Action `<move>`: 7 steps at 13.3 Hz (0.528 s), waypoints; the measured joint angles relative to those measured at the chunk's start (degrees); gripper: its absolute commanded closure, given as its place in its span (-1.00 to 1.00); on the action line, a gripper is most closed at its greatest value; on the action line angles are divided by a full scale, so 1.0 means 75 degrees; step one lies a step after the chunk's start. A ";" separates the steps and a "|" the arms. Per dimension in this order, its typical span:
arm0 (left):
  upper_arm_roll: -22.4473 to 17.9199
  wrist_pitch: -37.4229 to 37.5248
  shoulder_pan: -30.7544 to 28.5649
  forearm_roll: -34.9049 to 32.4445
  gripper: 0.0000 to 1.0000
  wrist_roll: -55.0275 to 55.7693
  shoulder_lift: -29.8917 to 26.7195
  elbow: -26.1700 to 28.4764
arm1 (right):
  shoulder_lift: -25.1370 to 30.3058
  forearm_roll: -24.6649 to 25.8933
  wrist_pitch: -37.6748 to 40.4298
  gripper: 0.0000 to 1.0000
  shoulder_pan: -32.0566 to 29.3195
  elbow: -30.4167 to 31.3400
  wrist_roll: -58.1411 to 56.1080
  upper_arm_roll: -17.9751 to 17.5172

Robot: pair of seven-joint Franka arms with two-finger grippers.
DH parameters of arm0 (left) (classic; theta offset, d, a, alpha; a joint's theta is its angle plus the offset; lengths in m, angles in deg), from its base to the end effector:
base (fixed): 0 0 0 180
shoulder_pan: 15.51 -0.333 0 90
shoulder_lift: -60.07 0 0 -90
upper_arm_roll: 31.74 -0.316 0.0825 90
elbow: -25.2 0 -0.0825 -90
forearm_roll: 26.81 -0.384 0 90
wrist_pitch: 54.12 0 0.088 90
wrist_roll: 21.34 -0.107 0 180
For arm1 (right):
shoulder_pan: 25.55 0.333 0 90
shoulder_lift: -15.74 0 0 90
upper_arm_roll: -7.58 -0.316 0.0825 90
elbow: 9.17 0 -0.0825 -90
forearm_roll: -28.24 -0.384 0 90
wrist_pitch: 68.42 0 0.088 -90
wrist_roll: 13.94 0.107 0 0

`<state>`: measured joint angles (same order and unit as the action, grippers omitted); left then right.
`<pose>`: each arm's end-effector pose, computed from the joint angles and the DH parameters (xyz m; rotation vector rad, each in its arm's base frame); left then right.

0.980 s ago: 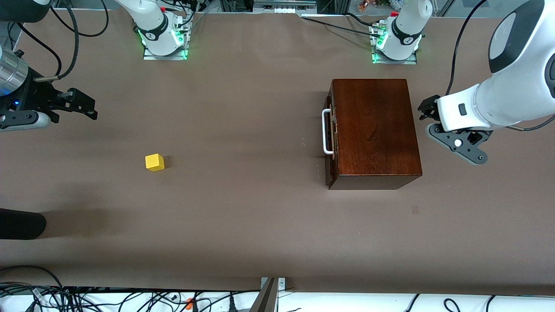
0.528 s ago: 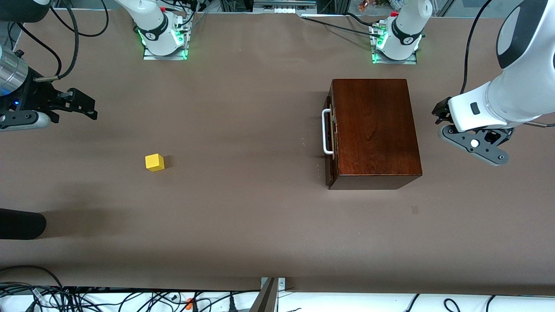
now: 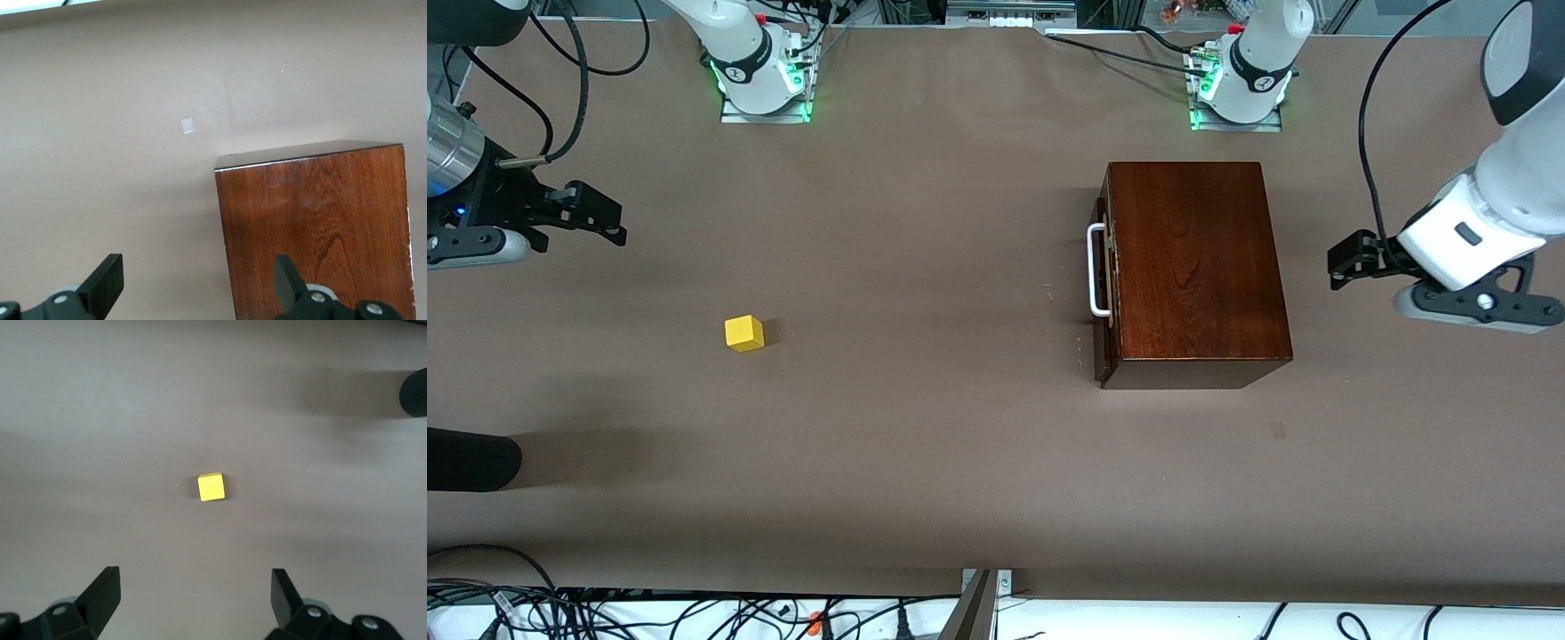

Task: Open drawer, take yellow block, close drawer

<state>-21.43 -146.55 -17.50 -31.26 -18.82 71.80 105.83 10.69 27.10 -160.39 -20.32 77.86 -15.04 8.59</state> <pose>0.6157 -0.0703 0.5872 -3.0970 0.1559 -0.0129 0.5828 0.0455 0.6019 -3.1200 -0.1440 0.0038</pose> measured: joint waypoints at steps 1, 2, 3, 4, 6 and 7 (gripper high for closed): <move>-0.0224 -0.0178 0.0130 0.0015 -1.00 0.0056 -0.0204 0.0300 | 0.0000 0.0000 0.0000 -1.00 0.0000 0.0000 0.0000 0.0000; -0.0501 -0.0299 0.0316 0.0033 -1.00 0.0058 -0.0430 0.0622 | 0.0000 0.0000 0.0000 -1.00 0.0000 0.0000 0.0000 0.0000; -0.0700 -0.0414 0.0441 0.0052 -1.00 0.0052 -0.0662 0.0954 | 0.0000 0.0000 0.0000 -1.00 0.0000 -0.0001 0.0000 0.0000; -0.0804 -0.0469 0.0495 0.0055 -1.00 -0.0003 -0.0936 0.1322 | 0.0000 0.0000 0.0000 -1.00 0.0000 -0.0001 0.0000 0.0000; -0.0852 -0.0589 0.0507 0.0056 -1.00 -0.0164 -0.1664 0.2174 | -0.0001 0.0000 -0.0001 -1.00 0.0000 -0.0003 0.0000 0.0000; -0.0857 -0.0638 0.0507 0.0056 -1.00 -0.0194 -0.2011 0.2541 | -0.0001 0.0000 -0.0001 -1.00 0.0000 -0.0003 0.0000 0.0000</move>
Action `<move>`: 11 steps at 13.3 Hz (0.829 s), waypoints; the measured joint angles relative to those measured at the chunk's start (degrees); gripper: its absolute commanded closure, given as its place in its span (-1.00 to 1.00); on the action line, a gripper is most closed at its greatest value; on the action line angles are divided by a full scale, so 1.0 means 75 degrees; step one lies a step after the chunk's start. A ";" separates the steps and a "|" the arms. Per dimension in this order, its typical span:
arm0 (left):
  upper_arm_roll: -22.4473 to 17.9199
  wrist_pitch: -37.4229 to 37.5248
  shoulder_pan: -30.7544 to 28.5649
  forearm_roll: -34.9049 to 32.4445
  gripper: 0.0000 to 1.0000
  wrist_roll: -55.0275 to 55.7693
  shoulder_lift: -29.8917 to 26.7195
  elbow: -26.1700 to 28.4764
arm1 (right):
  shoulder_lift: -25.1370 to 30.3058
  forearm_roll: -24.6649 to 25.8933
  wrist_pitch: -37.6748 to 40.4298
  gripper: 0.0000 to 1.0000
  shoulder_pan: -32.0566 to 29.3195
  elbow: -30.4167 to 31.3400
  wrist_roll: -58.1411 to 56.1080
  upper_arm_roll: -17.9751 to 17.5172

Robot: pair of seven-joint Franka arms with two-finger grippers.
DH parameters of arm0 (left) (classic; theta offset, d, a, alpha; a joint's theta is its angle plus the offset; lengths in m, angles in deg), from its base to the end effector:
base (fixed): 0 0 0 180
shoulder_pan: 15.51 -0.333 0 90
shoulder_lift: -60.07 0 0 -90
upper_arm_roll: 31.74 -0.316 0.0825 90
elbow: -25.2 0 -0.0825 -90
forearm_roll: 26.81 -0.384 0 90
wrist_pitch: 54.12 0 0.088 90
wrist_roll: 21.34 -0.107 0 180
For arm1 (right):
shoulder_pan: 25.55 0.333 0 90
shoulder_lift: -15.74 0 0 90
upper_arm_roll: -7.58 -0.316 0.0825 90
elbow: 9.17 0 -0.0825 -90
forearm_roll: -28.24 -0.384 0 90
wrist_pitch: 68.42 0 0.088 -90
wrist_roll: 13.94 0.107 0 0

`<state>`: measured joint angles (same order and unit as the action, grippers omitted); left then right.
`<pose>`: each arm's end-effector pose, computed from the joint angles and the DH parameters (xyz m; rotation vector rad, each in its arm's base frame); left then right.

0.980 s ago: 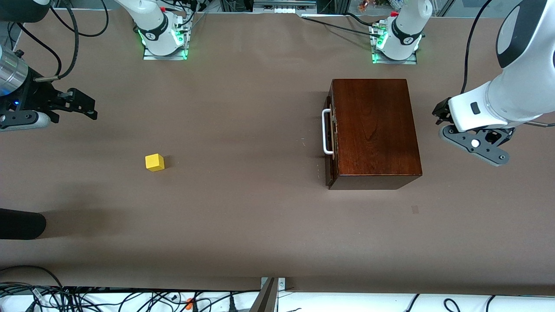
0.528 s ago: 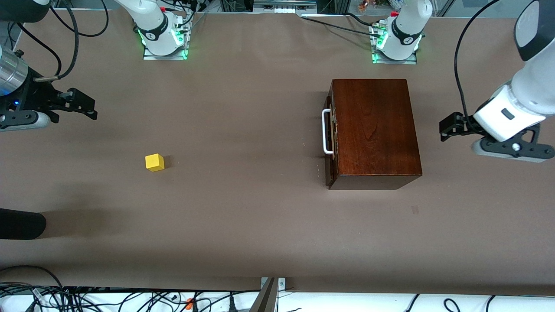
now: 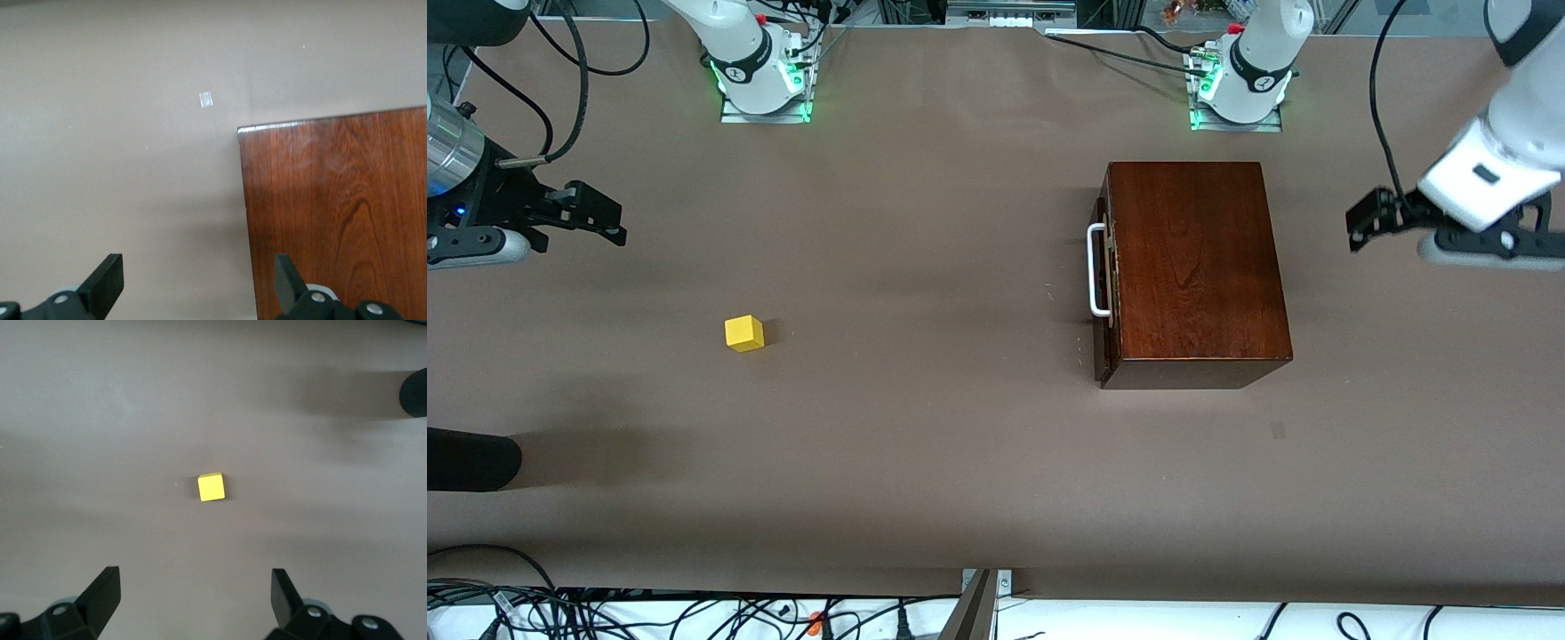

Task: Open drawer, take yellow block, close drawer

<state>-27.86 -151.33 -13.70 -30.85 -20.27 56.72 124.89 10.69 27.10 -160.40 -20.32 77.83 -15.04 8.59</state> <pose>0.5422 -0.0482 0.5874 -3.0655 0.1363 -0.0297 0.5828 0.0455 0.6021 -3.1200 -0.1440 0.0027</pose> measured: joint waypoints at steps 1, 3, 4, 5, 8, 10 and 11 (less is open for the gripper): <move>-0.0011 -0.0060 -0.0004 0.0000 -1.00 -0.0028 -0.0228 0.0252 | 0.0000 0.0000 0.0000 -1.00 0.0000 0.0000 0.0000 -0.0001; -0.0044 -0.0182 -0.0013 0.0000 -1.00 -0.0053 -0.0339 0.0479 | 0.0000 0.0000 0.0000 -1.00 0.0000 0.0000 0.0000 -0.0002; -0.0056 -0.0233 -0.0013 0.0000 -1.00 -0.0056 -0.0300 0.0502 | 0.0000 0.0000 0.0000 -1.00 0.0000 0.0000 0.0000 -0.0002; -0.0065 -0.0259 -0.0013 0.0000 -1.00 -0.0057 -0.0249 0.0501 | 0.0000 0.0000 0.0000 -1.00 0.0000 0.0000 0.0000 -0.0002; -0.0073 -0.0315 -0.0012 0.0000 -1.00 -0.0059 -0.0125 0.0459 | 0.0000 0.0000 0.0000 -1.00 0.0000 0.0000 0.0000 -0.0002; -0.0051 -0.0295 -0.0003 0.0000 -1.00 -0.0060 -0.0082 0.0356 | 0.0000 0.0000 0.0000 -1.00 0.0000 0.0000 0.0000 -0.0006; -0.0032 -0.0212 0.0003 0.0000 -1.00 -0.0064 -0.0048 0.0264 | 0.0000 0.0000 0.0000 -1.00 0.0001 0.0000 0.0000 -0.0013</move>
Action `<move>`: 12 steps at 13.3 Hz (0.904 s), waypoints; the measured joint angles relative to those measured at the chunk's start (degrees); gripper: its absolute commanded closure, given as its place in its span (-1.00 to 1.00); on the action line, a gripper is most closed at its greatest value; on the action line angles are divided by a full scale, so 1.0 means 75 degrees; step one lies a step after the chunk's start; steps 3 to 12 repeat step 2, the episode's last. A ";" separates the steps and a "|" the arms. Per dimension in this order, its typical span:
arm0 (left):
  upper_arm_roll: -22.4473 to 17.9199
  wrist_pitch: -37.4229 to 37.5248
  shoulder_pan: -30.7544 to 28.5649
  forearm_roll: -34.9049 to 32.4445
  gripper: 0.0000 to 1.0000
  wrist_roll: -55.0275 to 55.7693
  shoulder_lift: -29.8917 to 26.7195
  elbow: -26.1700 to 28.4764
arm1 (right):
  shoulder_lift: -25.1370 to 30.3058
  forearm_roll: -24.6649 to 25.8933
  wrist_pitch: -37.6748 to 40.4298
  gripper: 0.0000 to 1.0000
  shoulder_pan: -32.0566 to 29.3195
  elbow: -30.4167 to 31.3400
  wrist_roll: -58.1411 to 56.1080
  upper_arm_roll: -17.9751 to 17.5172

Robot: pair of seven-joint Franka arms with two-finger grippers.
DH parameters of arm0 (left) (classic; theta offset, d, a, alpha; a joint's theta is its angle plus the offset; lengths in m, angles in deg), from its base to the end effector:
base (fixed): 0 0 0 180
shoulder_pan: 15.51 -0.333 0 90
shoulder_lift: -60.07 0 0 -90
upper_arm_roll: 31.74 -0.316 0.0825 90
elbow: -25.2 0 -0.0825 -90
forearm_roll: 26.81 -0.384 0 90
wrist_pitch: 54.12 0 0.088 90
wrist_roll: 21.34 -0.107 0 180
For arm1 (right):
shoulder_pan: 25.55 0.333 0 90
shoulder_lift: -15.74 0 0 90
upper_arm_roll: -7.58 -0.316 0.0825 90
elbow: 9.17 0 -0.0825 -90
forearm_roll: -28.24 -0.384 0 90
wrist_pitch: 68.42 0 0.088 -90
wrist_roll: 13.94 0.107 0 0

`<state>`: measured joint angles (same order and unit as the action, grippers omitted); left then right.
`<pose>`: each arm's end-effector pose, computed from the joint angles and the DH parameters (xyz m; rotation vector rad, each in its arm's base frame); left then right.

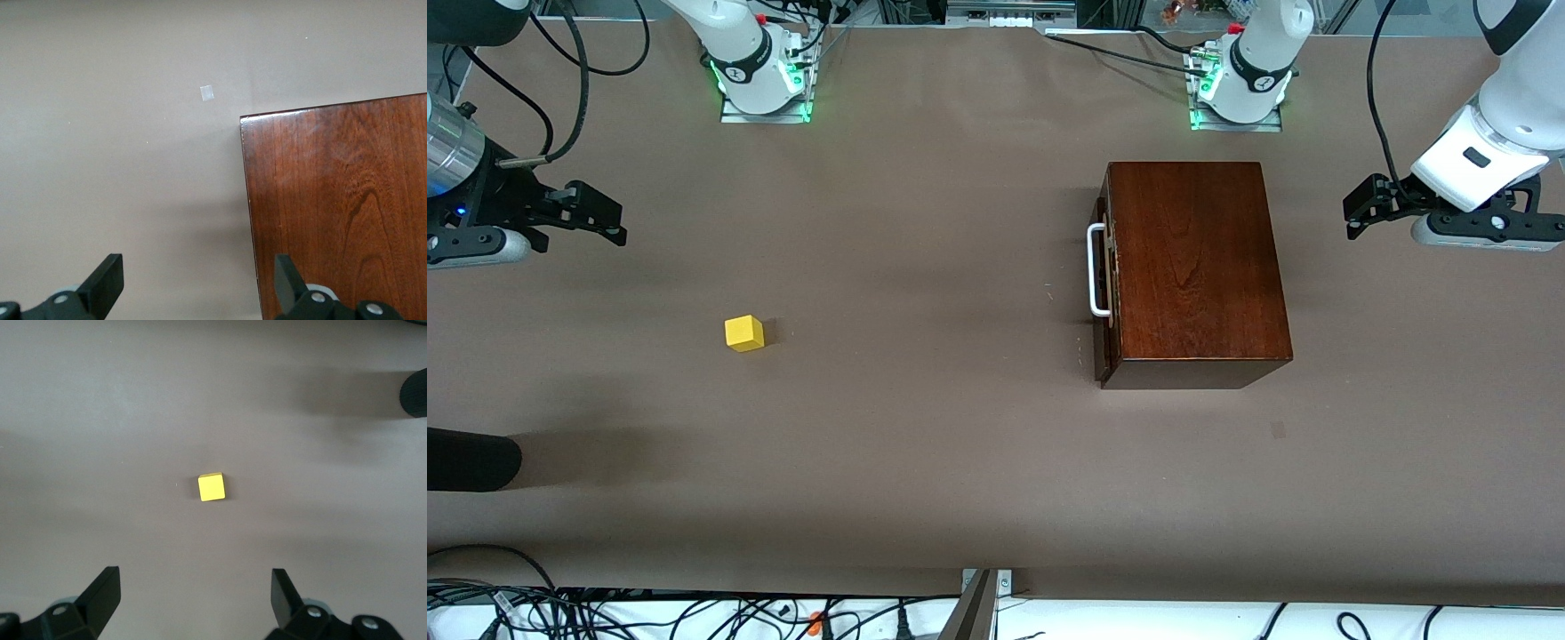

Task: Open drawer, take yellow block, close drawer

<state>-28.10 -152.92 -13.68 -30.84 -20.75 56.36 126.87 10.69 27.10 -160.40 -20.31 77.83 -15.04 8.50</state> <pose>0.5413 -0.0463 0.5767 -3.0652 0.1462 -0.0282 0.5827 0.0465 0.6021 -3.1197 -0.1467 0.0027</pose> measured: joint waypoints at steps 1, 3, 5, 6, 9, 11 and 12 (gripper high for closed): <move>0.0014 0.0149 0.0011 0.0000 -1.00 -0.0009 0.0071 -0.0150 | 0.0000 0.0000 -0.0007 -1.00 0.0001 0.0000 0.0000 -0.0015; 0.0020 0.0292 0.0025 0.0000 -1.00 -0.0015 0.0183 -0.0339 | 0.0000 0.0000 -0.0035 -1.00 0.0004 0.0000 0.0000 -0.0029; 0.0020 0.0292 0.0025 0.0000 -1.00 -0.0015 0.0183 -0.0339 | 0.0000 0.0000 -0.0035 -1.00 0.0004 0.0000 0.0000 -0.0029; 0.0020 0.0292 0.0025 0.0000 -1.00 -0.0015 0.0183 -0.0339 | 0.0000 0.0000 -0.0035 -1.00 0.0004 0.0000 0.0000 -0.0029; 0.0020 0.0292 0.0025 0.0000 -1.00 -0.0015 0.0183 -0.0339 | 0.0000 0.0000 -0.0035 -1.00 0.0004 0.0000 0.0000 -0.0029; 0.0020 0.0292 0.0025 0.0000 -1.00 -0.0015 0.0183 -0.0339 | 0.0000 0.0000 -0.0035 -1.00 0.0004 0.0000 0.0000 -0.0029; 0.0020 0.0292 0.0025 0.0000 -1.00 -0.0015 0.0183 -0.0339 | 0.0000 0.0000 -0.0035 -1.00 0.0004 0.0000 0.0000 -0.0029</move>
